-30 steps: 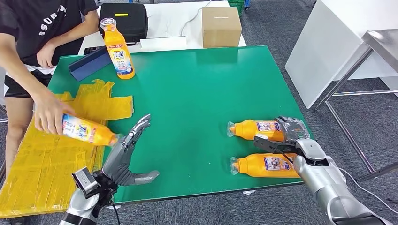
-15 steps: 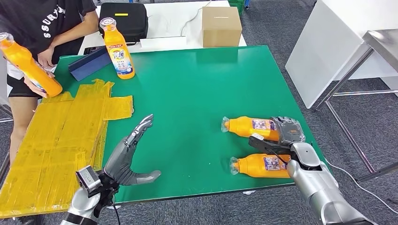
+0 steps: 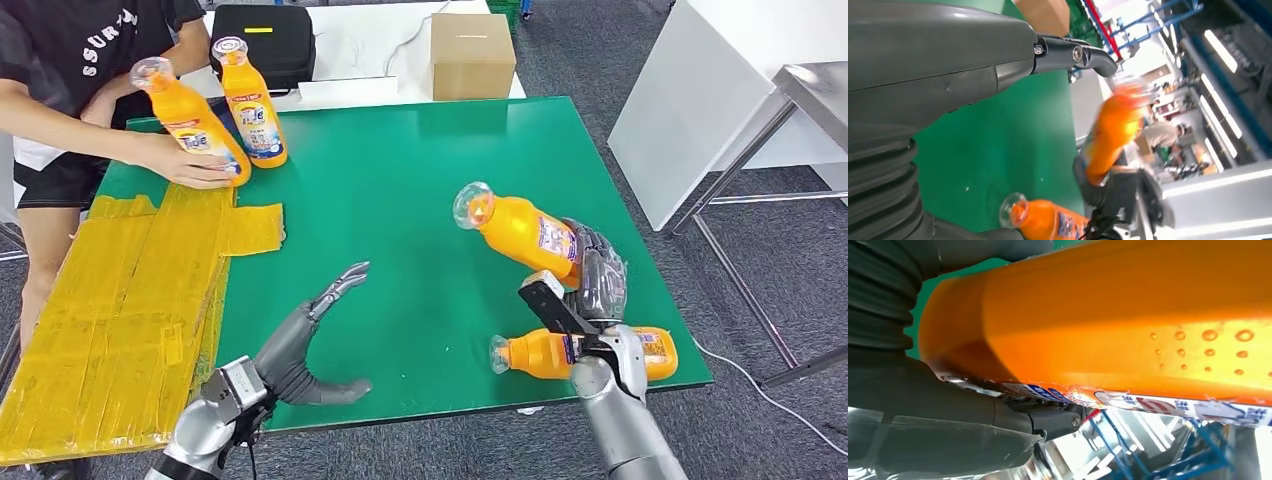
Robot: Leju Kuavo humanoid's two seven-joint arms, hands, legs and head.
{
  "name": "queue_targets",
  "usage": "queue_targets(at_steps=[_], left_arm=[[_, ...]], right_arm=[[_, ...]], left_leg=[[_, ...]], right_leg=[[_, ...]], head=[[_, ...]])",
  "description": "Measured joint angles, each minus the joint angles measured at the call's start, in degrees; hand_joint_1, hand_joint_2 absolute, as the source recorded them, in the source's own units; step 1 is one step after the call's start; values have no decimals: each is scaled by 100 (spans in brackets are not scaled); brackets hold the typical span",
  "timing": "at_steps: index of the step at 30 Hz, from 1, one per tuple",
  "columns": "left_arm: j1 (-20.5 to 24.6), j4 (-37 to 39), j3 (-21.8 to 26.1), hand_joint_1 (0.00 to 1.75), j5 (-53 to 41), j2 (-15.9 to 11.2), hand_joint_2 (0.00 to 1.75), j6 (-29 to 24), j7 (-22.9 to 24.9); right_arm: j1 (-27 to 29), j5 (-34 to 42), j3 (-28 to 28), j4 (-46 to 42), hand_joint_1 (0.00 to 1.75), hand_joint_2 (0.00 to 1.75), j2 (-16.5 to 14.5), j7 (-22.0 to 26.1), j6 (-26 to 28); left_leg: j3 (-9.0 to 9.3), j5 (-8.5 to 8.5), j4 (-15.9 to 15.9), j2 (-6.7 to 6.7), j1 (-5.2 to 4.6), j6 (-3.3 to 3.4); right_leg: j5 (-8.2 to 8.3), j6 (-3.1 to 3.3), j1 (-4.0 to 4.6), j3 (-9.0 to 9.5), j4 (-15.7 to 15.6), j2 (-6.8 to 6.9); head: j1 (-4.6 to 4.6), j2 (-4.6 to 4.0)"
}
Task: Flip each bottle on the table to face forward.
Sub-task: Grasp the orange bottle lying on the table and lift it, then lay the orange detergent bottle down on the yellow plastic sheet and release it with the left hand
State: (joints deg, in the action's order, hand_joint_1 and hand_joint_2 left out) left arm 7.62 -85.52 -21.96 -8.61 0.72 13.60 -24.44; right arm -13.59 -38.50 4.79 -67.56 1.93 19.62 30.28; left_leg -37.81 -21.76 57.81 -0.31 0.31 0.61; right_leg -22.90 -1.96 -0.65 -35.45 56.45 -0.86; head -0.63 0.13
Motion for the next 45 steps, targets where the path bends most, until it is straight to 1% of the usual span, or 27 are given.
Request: queue_targets(at_steps=[2, 4, 5, 7, 9, 10, 14, 19, 24, 29, 31, 37, 41, 45], left_arm=[[75, 34, -112, 0, -13, -10, 175, -26, 60], [146, 72, -212, 0, 29, -21, 175, -41, 99], [185, 92, -256, 0, 72, -28, 175, -43, 116], [278, 140, -333, 0, 179, -38, 175, -26, 149], [398, 210, -404, 0, 266, -41, 175, 8, 172], [461, 250, -438, 0, 295, -41, 175, 21, 177], [613, 379, -520, 0, 378, -42, 175, 40, 196], [788, 498, -581, 0, 579, -41, 175, 69, 244], [887, 588, -521, 0, 891, -41, 175, -15, 314], [941, 670, -425, 0, 1109, -40, 175, -10, 408], [962, 734, -359, 0, 1390, -38, 175, 47, 524], [1086, 1128, -20, 0, 2617, 38, 175, 286, 991], [1122, 1324, 98, 0, 2909, 91, 175, 343, 1107], [1157, 1487, 138, 0, 3245, 124, 175, 373, 1209]], right_arm=[[109, 579, -28, -234, 175, 175, -185, 192, -222], [198, 1145, -22, -412, 175, 175, -343, 332, -617], [233, 1446, -4, -484, 175, 175, -412, 379, -896], [265, 2115, 85, -562, 175, 175, -532, 437, -1635], [264, 2600, 234, -557, 175, 175, -634, 479, -2280], [262, 2714, 317, -542, 175, 175, -682, 503, -2452], [241, 2896, 561, -445, 175, 175, -831, 575, -2720], [217, 3207, 968, -208, 175, 175, -1051, 702, -3243], [213, 3274, 1435, -48, 175, 175, -1224, 740, -3368], [203, 3284, 1689, 43, 175, 175, -1274, 740, -3387], [190, 3273, 1796, 76, 175, 175, -1280, 738, -3396], [148, 3150, 2143, 215, 175, 175, -1347, 729, -3271], [113, 3134, 2259, 288, 175, 175, -1358, 729, -3190], [74, 3074, 2343, 347, 175, 175, -1357, 728, -2994]], left_leg=[[1, 0, 0, 2, 0, 0], [1, 0, 0, 2, 0, 0], [0, 0, 0, 2, 1, 0], [0, 0, 0, 3, 1, -1], [1, 0, -1, 6, 1, -1], [1, 1, -1, 7, 1, -1], [-1, 3, -1, 3, 2, 1], [-4, 2, -1, 7, 2, 1], [-5, 2, -1, 4, 3, 0], [-5, 2, -1, 4, 2, 1], [-5, 2, -1, 6, 2, 1], [-5, 3, -1, 5, 2, 0], [-5, 3, -1, 6, 2, 0], [-5, 3, -1, 6, 2, 0]], right_leg=[[1, 0, 0, 0, 0, 0], [1, 0, 1, -1, 0, 0], [0, 1, 2, -1, 0, 0], [1, 1, 2, -2, 1, -1], [1, 2, 2, -4, 1, -3], [1, 2, 2, -5, 1, -3], [1, 2, 2, -3, 2, -1], [1, 2, 1, -8, 2, -2], [0, 2, 2, -9, 2, -1], [0, 2, 1, -8, 2, -1], [1, 2, 1, -9, 2, -2], [1, 2, 2, -9, 2, -2], [1, 2, 1, -10, 3, -2], [1, 2, 1, -11, 2, -2]], head=[[-1, 0], [-1, 0], [-1, 0], [0, 0], [-1, 0], [-1, 0], [1, 0], [0, 0], [0, 0], [1, 0], [2, 0], [1, 0], [1, 0], [2, 0]])
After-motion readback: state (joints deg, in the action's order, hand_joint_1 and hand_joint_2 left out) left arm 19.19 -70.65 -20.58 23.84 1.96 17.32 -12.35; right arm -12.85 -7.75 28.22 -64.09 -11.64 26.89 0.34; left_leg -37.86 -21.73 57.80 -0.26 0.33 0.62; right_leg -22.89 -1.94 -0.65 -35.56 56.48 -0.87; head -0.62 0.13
